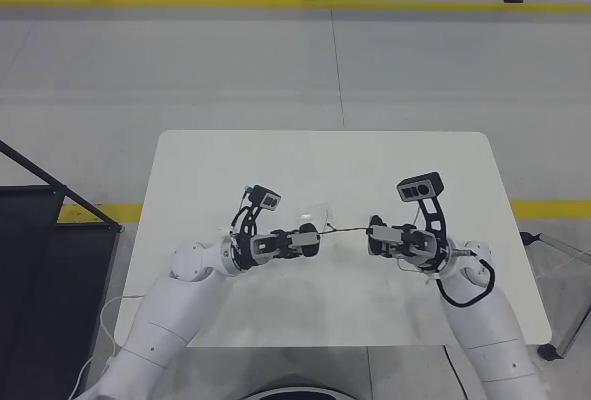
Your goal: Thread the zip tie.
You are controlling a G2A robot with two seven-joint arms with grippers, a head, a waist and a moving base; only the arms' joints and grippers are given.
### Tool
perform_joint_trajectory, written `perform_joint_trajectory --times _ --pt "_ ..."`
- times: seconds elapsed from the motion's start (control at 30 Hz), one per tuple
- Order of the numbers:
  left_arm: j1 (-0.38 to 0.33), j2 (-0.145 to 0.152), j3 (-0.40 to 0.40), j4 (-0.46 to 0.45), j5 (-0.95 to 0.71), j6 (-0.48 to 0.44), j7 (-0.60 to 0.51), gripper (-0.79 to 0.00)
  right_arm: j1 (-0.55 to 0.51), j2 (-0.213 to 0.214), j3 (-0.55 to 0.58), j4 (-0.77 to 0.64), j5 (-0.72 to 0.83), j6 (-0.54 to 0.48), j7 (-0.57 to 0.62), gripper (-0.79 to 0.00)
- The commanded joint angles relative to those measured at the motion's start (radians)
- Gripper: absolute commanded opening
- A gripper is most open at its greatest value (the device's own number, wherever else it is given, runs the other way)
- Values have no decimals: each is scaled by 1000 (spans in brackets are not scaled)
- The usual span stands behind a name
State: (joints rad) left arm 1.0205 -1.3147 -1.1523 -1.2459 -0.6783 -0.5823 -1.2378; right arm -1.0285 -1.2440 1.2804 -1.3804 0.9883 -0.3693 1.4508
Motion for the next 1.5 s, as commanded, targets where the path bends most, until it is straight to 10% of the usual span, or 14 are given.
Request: perform_joint_trajectory --times 0.0,0.73,0.77,0.83,0.87,1.47 --pt "-3 1 3 8 12 -6 6 -785 -3 -1 6 -6 3 2 2 -785" --pt "-15 3 22 28 22 -36 36 -785 -41 -16 39 -61 -34 10 9 -785" --pt "-13 4 22 25 21 -36 36 -748 -34 -16 32 -51 -57 14 14 -785" --pt "-10 6 20 18 19 -39 39 -52 -20 -16 19 -33 -93 17 16 -785" --pt "-9 6 19 16 18 -41 42 0 -15 -15 16 -28 -110 16 15 -785" --pt "76 28 -98 -28 -2 -148 178 0 -126 23 107 -228 -524 -95 -170 -785"
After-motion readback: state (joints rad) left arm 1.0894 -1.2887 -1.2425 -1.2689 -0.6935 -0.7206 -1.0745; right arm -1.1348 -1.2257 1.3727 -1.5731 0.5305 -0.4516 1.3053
